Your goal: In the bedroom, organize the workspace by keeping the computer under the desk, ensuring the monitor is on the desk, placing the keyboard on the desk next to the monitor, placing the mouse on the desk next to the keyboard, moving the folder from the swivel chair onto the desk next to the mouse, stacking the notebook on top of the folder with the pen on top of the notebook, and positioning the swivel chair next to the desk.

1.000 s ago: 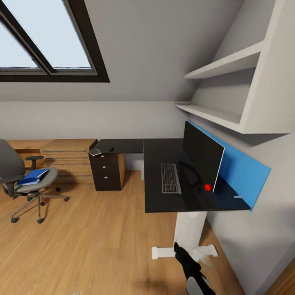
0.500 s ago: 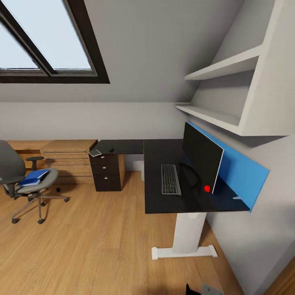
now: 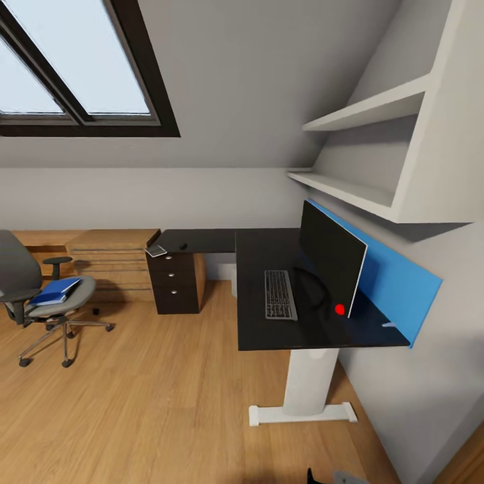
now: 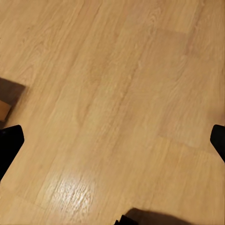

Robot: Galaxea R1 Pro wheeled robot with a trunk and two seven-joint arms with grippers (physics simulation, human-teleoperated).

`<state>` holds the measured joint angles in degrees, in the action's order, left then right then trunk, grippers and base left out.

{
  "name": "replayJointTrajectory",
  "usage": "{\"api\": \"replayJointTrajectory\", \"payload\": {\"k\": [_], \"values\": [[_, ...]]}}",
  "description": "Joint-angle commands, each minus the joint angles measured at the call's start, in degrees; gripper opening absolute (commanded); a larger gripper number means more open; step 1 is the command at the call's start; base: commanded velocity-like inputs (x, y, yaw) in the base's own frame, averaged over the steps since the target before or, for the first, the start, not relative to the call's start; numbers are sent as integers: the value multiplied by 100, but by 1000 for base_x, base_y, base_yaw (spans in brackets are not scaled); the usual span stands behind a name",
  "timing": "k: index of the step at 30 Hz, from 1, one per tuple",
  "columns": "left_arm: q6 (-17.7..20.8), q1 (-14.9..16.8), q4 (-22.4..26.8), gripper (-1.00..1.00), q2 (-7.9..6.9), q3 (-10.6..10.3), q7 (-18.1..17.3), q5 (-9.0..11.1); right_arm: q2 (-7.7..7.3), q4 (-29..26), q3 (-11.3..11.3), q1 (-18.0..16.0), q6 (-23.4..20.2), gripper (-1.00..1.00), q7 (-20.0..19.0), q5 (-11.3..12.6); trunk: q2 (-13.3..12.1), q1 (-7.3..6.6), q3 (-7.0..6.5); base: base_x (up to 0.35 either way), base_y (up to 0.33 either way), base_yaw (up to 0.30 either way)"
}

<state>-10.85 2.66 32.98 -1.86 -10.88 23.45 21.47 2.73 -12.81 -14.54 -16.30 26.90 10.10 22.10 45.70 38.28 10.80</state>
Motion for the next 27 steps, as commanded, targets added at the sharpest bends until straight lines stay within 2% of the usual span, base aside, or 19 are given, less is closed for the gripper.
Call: {"api": "replayJointTrajectory", "payload": {"k": [1,10,11,14,27], "values": [[-36,5,0,100,-8,-48,38,59,1,5,-49,-5,17,100,44,14,7,1,8,0,68,0],[-58,7,-89,100,10,-46,-42,58,20,16,-52,-5,25,100,46,-15,7,1,9,17,265,0],[-58,7,-139,100,94,-51,-228,57,55,16,-63,-5,32,100,45,-23,7,1,11,108,298,-54],[-58,7,-196,100,125,-69,-303,53,115,16,-53,-5,34,100,45,-28,7,1,17,137,287,-43],[-49,7,-328,100,150,-90,-323,43,140,22,-75,-5,30,100,45,-39,7,1,91,278,215,161]]}}
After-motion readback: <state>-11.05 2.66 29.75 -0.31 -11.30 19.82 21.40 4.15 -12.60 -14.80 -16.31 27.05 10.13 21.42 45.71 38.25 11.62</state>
